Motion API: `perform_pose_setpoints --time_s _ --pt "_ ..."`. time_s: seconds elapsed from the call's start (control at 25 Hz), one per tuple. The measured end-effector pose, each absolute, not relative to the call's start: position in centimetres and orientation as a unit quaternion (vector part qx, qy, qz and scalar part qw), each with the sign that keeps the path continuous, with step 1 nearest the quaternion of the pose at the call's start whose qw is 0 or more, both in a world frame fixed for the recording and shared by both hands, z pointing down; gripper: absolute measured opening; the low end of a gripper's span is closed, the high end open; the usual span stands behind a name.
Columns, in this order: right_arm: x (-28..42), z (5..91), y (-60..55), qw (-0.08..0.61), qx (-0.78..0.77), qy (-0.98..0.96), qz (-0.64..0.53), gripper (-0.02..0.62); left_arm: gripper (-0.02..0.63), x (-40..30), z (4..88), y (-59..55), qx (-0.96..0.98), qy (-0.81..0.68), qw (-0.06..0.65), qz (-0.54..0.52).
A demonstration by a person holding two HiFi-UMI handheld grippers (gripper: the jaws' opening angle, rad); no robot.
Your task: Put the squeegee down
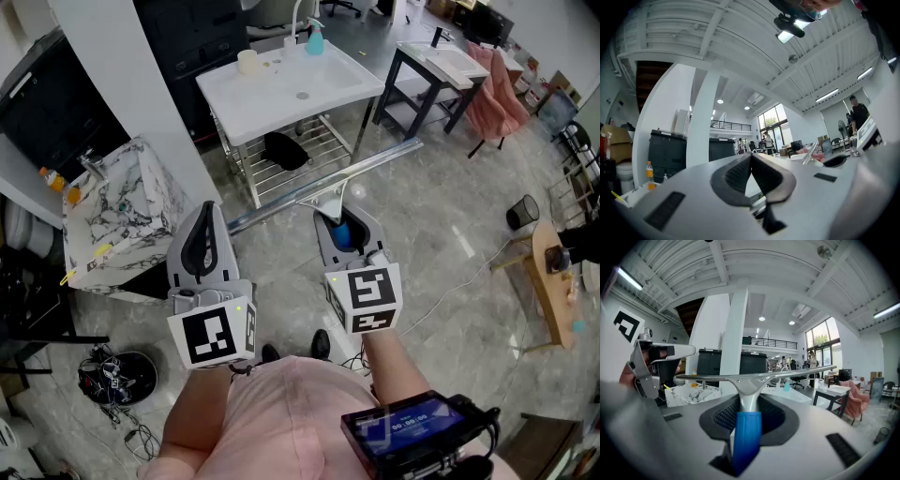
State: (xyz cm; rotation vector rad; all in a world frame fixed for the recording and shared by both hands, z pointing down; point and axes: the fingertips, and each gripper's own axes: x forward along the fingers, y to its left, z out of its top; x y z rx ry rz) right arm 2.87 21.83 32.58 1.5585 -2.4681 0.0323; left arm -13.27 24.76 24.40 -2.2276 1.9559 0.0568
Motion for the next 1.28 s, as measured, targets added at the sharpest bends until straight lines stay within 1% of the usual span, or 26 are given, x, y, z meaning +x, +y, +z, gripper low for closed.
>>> perform_pose_setpoints --time_s 0.32,0.64,0.88,1.28 --pt "4.2 33.1 21.2 0.104 0.52 -0.847 0.018 0.104 0.009 -11.7 25.0 24.2 -0.744 0.663 0.087 0.015" --pt "8.5 33.3 19.5 0.108 0.506 -0.856 0.019 0.106 0.009 -8.3 25.6 23.8 -0.724 0.684 0.087 0.011" --pt "11.0 34.9 17.4 0.117 0.509 -0.852 0.036 0.106 0.009 -7.2 27.0 22.5 -0.716 0.694 0.077 -0.007" --pt "10.4 37.9 10.6 0.143 0.501 -0.852 0.048 0.106 0.009 -9.3 29.3 16.1 -0.702 0.71 0.056 -0.013"
